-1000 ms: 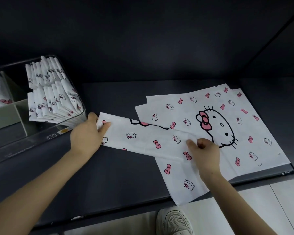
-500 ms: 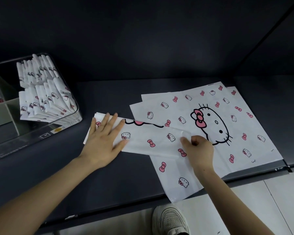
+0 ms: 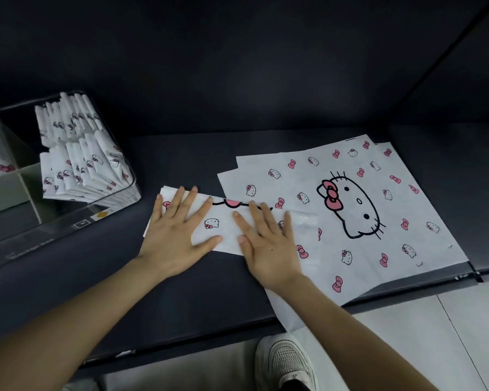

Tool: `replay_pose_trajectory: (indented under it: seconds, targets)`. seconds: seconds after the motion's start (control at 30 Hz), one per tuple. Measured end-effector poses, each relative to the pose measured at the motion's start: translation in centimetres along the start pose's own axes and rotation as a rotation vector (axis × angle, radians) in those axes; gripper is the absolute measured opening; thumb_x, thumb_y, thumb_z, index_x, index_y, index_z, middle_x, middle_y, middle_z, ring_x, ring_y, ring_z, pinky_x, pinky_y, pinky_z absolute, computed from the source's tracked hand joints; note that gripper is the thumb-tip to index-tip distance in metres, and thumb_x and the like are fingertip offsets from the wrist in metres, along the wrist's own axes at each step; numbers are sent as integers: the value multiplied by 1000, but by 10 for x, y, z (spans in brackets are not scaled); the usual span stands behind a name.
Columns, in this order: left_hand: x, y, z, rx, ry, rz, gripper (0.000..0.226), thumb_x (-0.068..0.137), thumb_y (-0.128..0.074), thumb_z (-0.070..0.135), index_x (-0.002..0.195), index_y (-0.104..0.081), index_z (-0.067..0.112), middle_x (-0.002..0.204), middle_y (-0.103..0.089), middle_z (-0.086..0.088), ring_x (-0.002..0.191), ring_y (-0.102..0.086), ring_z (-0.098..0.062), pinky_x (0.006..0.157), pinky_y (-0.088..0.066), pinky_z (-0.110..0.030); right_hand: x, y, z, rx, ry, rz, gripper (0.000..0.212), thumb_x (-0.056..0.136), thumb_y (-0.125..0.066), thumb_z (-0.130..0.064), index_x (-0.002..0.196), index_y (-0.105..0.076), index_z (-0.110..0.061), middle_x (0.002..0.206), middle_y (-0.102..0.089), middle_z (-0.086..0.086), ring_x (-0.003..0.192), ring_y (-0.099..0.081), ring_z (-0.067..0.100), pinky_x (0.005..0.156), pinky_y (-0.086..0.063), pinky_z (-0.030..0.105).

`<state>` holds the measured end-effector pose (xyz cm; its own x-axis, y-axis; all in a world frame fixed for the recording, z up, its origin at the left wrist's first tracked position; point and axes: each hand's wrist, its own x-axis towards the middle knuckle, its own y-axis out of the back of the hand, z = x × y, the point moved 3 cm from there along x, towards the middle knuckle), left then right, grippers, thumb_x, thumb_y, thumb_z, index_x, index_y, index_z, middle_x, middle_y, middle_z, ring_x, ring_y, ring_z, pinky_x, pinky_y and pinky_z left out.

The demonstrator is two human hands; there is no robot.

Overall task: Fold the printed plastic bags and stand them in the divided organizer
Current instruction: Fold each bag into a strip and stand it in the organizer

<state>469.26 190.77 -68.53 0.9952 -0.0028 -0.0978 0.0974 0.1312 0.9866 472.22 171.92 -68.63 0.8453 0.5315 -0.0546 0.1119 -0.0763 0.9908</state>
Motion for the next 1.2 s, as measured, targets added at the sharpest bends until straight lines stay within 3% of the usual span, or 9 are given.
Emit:
replay_pose_trajectory:
  seconds: [0.17,0.33,0.43,0.5,0.57,0.77,0.97,1.1,1.2]
  targets:
    - [0,1,0,19,24,-29,87,72,5,81,147,10,38,160,12,3,146,19,-16,117,13,-47,-36,7,67,23,-175,-41,54,100,-6,-51,149,-23,-33,156,-26,1,145,-20,21,115,-10,58]
    - [0,0,0,20,22,-26,95,67,18,84,149,8,37,160,13,2,146,19,-16,117,13,-47,-39,25,80,-9,-201,-100,74,93,9,-58,151,-19,-23,157,-20,-4,146,-18,21,116,-8,53]
    - [0,0,0,29,11,-21,94,66,22,84,147,12,36,161,12,2,146,18,-16,117,13,-47,-22,44,81,77,-224,62,63,96,-28,-49,133,-53,-5,125,-62,10,114,-57,35,91,-45,48]
    - [0,0,0,22,8,-16,93,69,19,84,148,8,36,161,9,1,147,15,-17,117,13,-47,-7,51,89,143,-284,66,50,89,-59,-37,128,-56,-7,115,-63,10,109,-55,35,90,-44,41]
    - [1,0,0,19,5,-16,94,70,17,85,149,4,35,161,7,1,147,13,-17,117,12,-47,7,57,95,245,-338,-147,52,81,-71,-35,127,-55,-16,119,-60,1,115,-50,25,95,-38,33]
    - [2,1,-5,7,-41,-7,92,73,14,85,149,3,33,159,9,4,147,14,-15,117,12,-45,24,72,88,233,-272,-334,28,74,-75,-30,66,-49,-25,82,-48,-8,83,-49,17,66,-36,25]
    - [17,6,-15,6,-168,-34,90,72,13,86,147,5,36,158,12,7,145,19,-11,118,12,-43,7,77,77,433,-340,-384,32,77,-72,-22,103,-54,-26,98,-60,-14,83,-57,10,69,-42,25]
    - [23,8,-22,31,-243,-55,87,74,11,86,146,8,38,158,15,7,144,22,-10,116,17,-39,1,80,72,425,-326,-420,20,77,-71,-26,96,-65,-29,86,-63,-14,77,-58,7,64,-40,20]
    - [27,7,-26,24,-294,-69,85,77,5,85,147,6,39,159,11,6,144,22,-8,116,17,-39,-4,78,69,561,-320,-395,15,79,-70,-21,89,-68,-12,79,-65,-2,69,-57,14,63,-43,26]
